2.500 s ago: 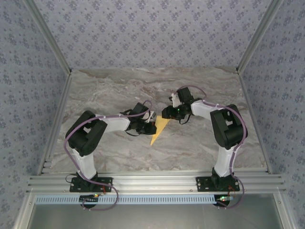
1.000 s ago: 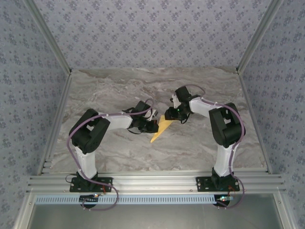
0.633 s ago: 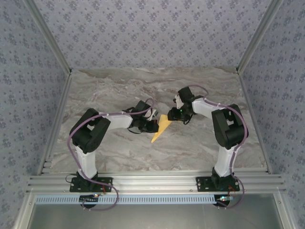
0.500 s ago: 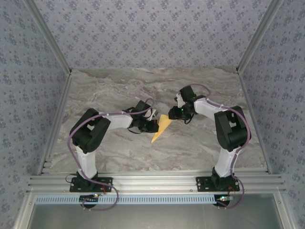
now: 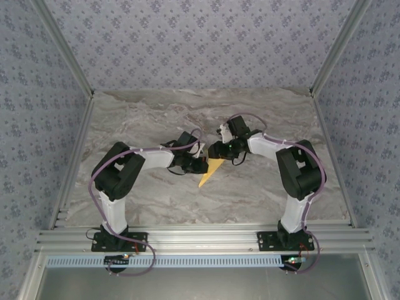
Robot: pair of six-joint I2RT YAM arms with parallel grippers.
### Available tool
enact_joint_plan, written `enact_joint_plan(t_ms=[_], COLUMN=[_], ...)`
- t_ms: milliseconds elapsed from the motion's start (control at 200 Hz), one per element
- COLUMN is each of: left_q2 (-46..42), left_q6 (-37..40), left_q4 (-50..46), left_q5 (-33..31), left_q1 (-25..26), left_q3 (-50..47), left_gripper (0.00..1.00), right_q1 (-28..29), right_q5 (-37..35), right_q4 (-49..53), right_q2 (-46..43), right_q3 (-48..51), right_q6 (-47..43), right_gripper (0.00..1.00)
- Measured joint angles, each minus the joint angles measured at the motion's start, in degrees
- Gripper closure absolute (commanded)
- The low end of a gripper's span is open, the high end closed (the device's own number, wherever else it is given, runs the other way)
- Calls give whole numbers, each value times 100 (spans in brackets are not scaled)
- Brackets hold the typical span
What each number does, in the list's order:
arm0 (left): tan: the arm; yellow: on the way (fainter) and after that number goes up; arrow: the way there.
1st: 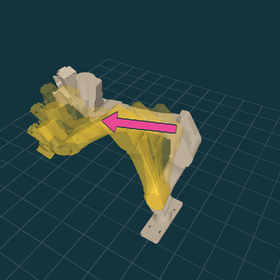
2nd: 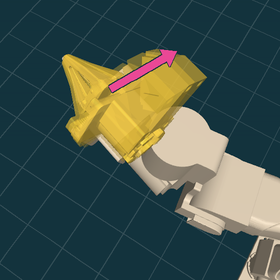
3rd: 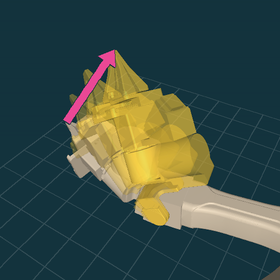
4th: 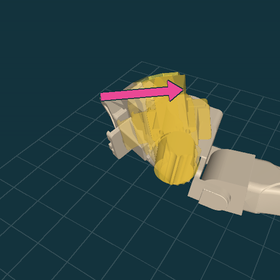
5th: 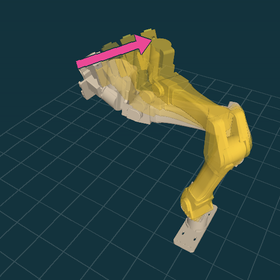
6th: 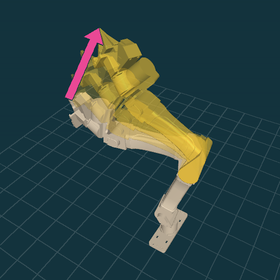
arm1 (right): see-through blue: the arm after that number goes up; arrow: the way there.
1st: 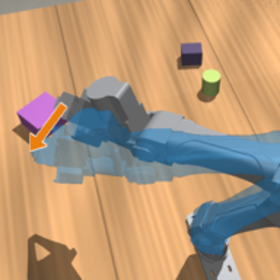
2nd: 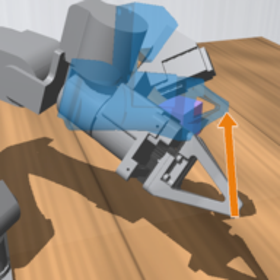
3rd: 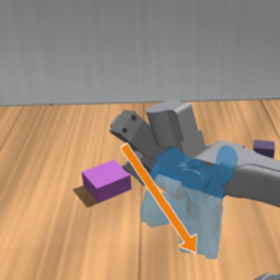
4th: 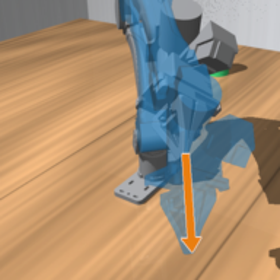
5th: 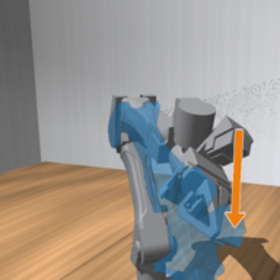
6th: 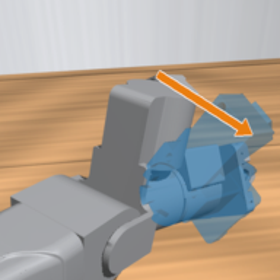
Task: Fold a paper plane with a square sheet of paper (fold left side to right side)
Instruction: Fold the wing for the fifth time at the center of the table.
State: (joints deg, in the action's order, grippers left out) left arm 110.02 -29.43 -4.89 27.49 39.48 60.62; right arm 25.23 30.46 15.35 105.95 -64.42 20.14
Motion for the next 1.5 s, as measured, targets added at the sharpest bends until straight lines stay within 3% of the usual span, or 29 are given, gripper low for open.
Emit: enact_joint_plan(t_ms=[285,515,625,944,1149,1499], left_q2=[-2,-184,-544,-1698,-1526,-970], left_q6=[-2,-55,-105,-568,-756,-754], left_q4=[9,195,35,413,684,638], left_q5=[0,-118,-153,238,573,544], left_q1=[2,68,70,87,275,302], left_q3=[-2,-251,-516,-1266,-1252,-1086], left_gripper=[97,87,80,79,79,79], right_q1=[-22,-79,-111,-131,-131,-129], right_q5=[-142,-129,-122,-103,-105,-107], right_q4=[24,24,24,22,24,48], right_q2=[168,216,227,249,249,249], right_q3=[120,166,166,166,160,149], right_q6=[105,173,173,173,173,168], right_gripper=[53,54,54,54,54,54])
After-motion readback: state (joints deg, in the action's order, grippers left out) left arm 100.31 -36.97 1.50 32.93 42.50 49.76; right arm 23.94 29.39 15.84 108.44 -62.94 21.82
